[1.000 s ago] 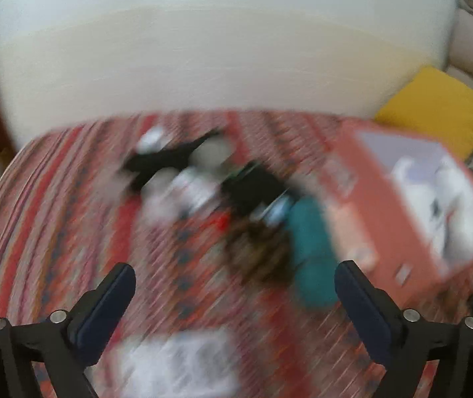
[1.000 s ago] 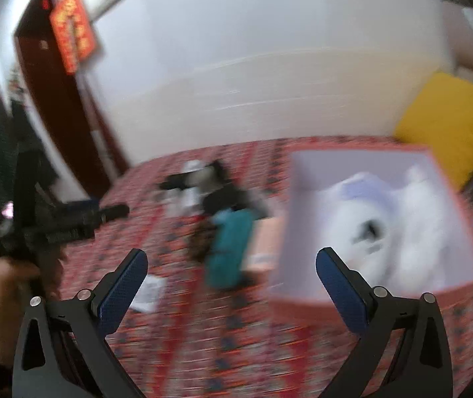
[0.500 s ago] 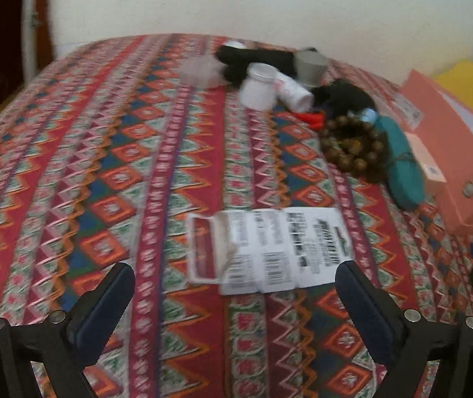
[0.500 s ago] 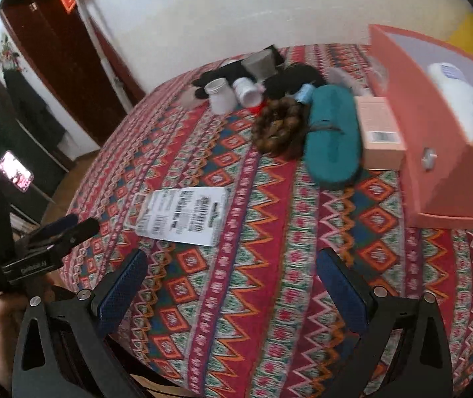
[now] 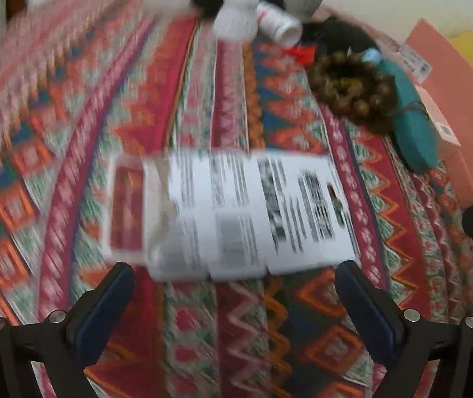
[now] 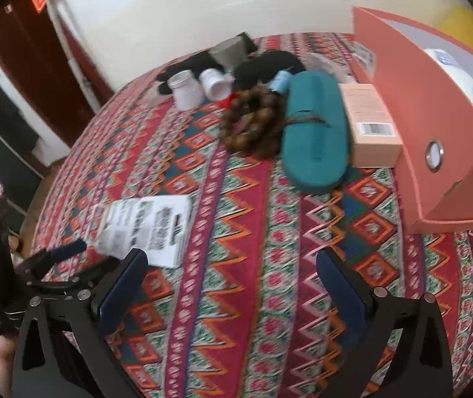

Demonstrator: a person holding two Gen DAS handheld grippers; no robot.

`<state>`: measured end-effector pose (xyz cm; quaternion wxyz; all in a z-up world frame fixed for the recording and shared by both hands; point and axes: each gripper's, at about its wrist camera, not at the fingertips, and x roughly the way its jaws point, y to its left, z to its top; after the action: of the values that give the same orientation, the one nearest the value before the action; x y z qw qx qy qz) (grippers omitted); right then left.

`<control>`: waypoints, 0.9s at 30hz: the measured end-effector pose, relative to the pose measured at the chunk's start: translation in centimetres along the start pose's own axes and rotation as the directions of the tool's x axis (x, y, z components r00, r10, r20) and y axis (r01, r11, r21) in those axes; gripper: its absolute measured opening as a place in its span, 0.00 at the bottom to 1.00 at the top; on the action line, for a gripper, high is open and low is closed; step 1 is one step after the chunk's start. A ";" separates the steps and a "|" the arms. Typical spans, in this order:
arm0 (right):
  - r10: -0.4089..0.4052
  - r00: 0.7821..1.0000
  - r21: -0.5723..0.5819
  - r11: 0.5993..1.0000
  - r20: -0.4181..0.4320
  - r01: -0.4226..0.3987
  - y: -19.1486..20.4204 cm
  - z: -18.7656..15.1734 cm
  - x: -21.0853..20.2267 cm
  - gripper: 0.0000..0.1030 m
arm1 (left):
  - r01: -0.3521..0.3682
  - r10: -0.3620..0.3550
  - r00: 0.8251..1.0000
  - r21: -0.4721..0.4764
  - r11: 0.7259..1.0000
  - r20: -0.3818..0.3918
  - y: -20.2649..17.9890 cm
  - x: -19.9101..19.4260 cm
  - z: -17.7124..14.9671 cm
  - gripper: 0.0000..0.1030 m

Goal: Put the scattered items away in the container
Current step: 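Grasp the barcode blister card with the left gripper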

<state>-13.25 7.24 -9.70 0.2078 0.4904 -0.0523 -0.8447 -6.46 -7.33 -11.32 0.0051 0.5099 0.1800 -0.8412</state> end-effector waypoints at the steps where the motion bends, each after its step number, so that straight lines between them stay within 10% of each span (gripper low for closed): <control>1: -0.004 1.000 0.004 1.000 0.000 0.004 -0.4 0.1 0.1 1.00 | 0.068 -0.069 0.998 -0.052 0.996 -0.011 0.1 -0.2 -0.6 0.96; 4: 0.012 1.000 0.001 1.000 -0.008 -0.012 -0.6 -1.0 0.6 1.00 | 0.284 -0.286 0.958 -0.235 0.930 0.026 1.0 -0.1 -1.4 0.96; 8: 0.045 0.999 -0.008 0.999 -0.017 -0.045 -1.2 -1.2 1.4 1.00 | 0.385 -0.365 0.922 -0.381 0.840 0.127 2.7 3.1 0.4 0.97; 16: 0.111 0.994 -0.056 0.992 0.000 -0.111 -1.2 -0.9 1.6 1.00 | 0.281 -0.209 0.952 -0.373 0.884 0.223 1.5 5.1 5.3 0.98; 20: 0.107 0.994 -0.056 0.993 0.001 -0.107 -1.5 -0.8 1.7 1.00 | 0.271 -0.178 0.955 -0.452 0.850 0.237 3.3 5.3 6.7 0.98; 23: 0.109 0.994 -0.061 0.992 0.006 -0.109 -1.6 -0.8 1.7 1.00 | 0.024 0.008 0.996 -0.372 0.928 0.085 0.8 7.1 10.0 1.00; 27: 0.107 0.994 -0.059 0.993 0.009 -0.106 -1.9 -0.7 1.9 1.00 | -0.313 0.310 0.950 -0.128 0.941 -0.045 -3.3 11.2 13.3 1.00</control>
<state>-14.09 8.24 -12.16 0.2667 0.4756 -0.0548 -0.8364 -23.88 -6.34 -14.44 0.1700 0.5406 0.1532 -0.8096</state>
